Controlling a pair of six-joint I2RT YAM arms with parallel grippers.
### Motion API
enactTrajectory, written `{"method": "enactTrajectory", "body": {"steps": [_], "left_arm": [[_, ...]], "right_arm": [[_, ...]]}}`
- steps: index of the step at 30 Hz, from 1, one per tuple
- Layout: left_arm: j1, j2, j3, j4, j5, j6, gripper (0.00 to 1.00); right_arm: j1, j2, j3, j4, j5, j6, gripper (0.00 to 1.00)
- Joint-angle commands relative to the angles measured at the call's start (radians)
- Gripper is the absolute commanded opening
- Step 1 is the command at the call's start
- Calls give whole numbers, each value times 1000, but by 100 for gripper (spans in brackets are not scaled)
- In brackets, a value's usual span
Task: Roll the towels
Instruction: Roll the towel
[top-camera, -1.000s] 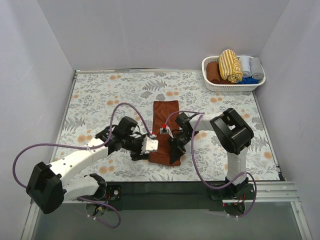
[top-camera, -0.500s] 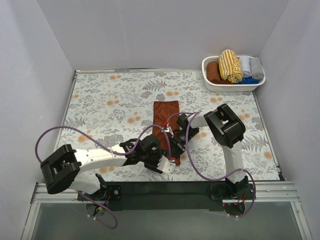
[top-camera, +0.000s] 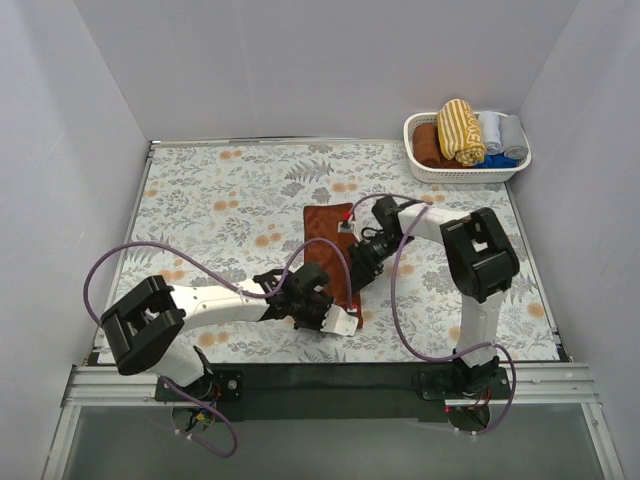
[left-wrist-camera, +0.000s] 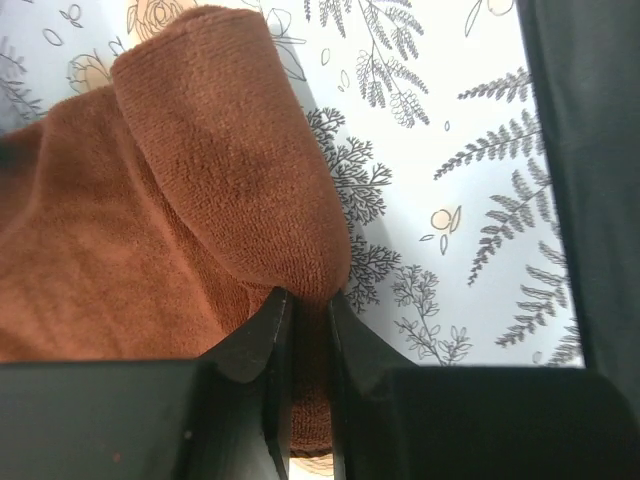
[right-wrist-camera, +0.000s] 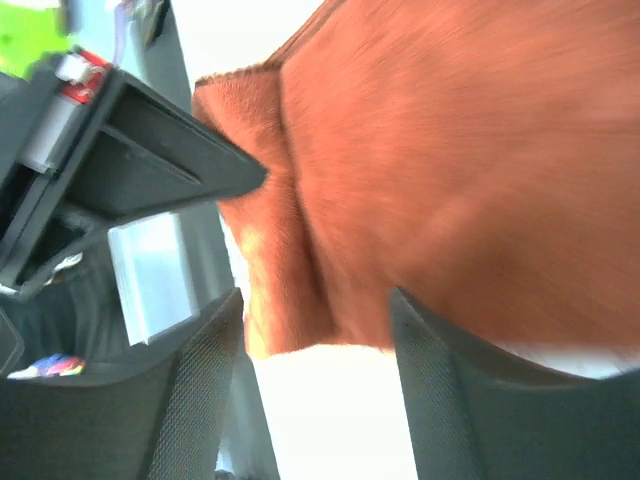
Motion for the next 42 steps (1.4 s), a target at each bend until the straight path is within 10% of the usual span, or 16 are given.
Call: {"method": "enactTrajectory", "body": {"steps": [1,19,32,42], "left_arm": [[55,65,35,-222,201,-64,0],[425,659,469,-667,658,94,0],[497,788,542,-697,650,111,1],[517,820,588,-723,689,108,4]], "right_arm": [[-65,-181,44,17,115,5,59],[-37,-679,-175,36,351,-115,51],[412,-561,-224,275,632,-62,57],[535,-357,-241,373,761,-75,48]]}}
